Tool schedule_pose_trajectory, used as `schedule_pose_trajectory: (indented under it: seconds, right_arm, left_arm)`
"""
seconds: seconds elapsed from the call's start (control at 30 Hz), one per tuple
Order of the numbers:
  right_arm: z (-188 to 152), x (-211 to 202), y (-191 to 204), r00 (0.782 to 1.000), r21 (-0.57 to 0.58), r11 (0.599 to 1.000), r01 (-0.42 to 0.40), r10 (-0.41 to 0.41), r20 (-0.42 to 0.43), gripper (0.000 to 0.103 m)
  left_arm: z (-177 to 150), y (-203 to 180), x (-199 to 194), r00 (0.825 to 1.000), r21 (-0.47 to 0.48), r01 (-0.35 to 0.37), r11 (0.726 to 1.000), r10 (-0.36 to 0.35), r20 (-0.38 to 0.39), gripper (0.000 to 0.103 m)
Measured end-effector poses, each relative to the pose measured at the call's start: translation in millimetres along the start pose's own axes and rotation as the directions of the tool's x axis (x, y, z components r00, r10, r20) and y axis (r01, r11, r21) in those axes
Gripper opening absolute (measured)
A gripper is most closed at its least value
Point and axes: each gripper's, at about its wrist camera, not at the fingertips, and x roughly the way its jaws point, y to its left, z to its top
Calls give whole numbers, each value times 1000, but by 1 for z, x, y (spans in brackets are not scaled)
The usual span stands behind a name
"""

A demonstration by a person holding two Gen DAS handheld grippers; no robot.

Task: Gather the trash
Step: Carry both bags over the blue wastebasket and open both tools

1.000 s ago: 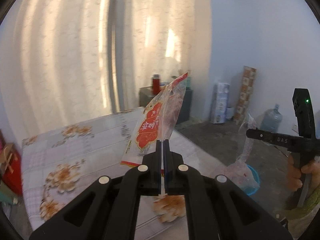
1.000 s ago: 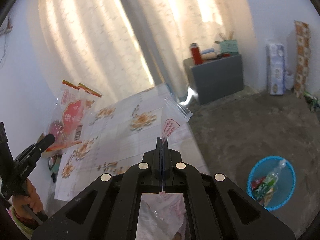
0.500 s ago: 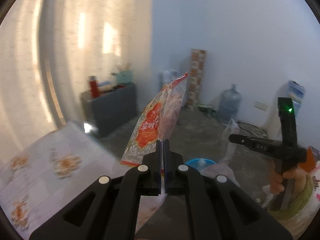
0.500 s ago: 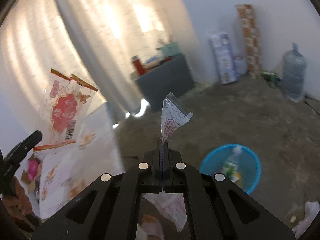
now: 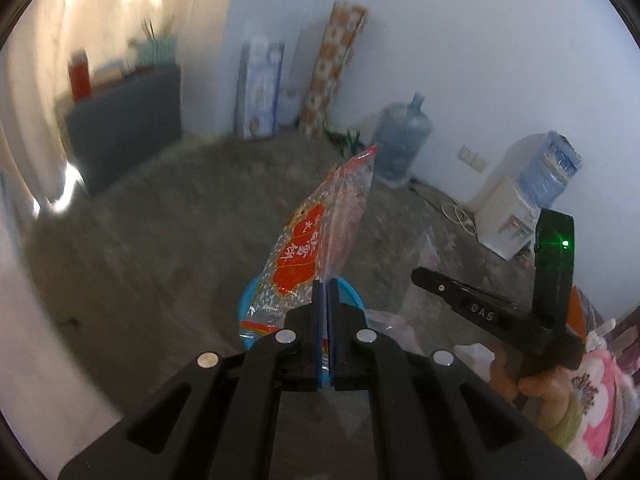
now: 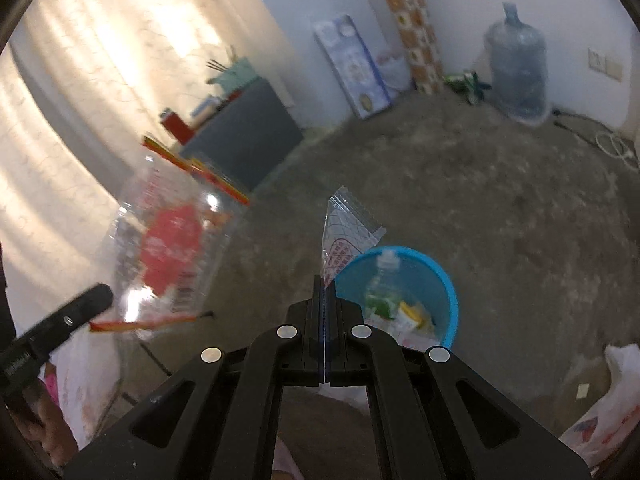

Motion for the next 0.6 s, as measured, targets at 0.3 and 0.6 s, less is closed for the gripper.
schedule_pose_trajectory:
  seconds: [0.3,0.6]
  right_arm:
    - [-5,56,-31,997,73,997,20,-15,-78,0]
    - [-30,114,-52,974,81,988,132,-113,-197,6]
  left_arm:
    - [-2,21,115,989,-76,-1,997,-10,-147,1]
    - [-23,51,175,958,-109,-16,994,-16,-285,39]
